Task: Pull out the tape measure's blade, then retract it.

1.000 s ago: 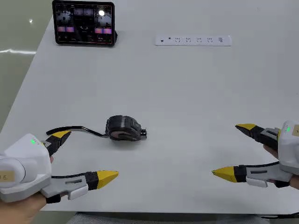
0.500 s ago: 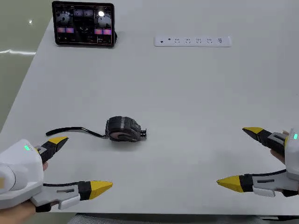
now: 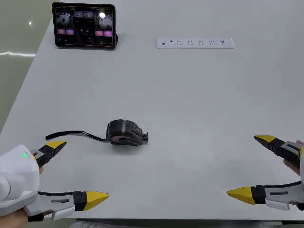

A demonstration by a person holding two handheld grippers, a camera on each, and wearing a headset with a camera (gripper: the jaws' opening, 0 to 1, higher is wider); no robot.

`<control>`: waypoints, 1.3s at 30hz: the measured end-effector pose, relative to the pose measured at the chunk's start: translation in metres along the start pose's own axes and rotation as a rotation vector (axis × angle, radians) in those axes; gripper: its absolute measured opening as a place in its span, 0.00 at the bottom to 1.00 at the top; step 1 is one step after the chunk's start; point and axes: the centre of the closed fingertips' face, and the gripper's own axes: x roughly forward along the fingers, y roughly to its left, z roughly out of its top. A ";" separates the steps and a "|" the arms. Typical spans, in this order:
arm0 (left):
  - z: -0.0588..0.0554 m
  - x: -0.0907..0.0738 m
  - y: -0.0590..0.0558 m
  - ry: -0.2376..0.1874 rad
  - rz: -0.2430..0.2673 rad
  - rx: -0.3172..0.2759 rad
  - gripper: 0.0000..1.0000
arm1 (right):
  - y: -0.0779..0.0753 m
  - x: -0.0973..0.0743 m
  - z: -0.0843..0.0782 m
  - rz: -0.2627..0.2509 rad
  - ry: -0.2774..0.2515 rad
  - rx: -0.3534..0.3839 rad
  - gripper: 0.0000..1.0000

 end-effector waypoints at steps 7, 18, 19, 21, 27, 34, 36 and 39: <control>-0.002 -0.001 -0.001 0.008 -0.005 0.012 0.99 | 0.000 -0.008 -0.004 -0.012 0.003 0.011 0.97; -0.004 -0.006 0.003 0.012 0.003 0.003 0.99 | 0.001 -0.009 -0.006 -0.019 -0.005 0.025 0.99; -0.004 -0.006 0.005 0.009 0.019 0.009 0.99 | 0.002 -0.009 -0.006 -0.019 -0.004 0.024 0.99; -0.003 -0.006 0.004 0.009 0.011 0.006 0.99 | 0.002 -0.009 -0.006 -0.017 -0.004 0.023 0.99; -0.006 -0.006 0.001 0.016 0.005 0.007 0.99 | 0.002 -0.009 -0.005 -0.018 -0.004 0.023 0.99; -0.007 -0.006 -0.003 0.017 -0.012 -0.006 0.99 | 0.001 -0.009 -0.006 -0.019 -0.002 0.025 0.98; -0.007 -0.005 -0.003 0.017 -0.012 -0.005 0.99 | 0.002 -0.010 -0.007 -0.019 0.000 0.024 0.98; -0.007 -0.005 -0.003 0.017 -0.017 -0.009 0.99 | 0.002 -0.010 -0.007 -0.017 0.000 0.024 0.98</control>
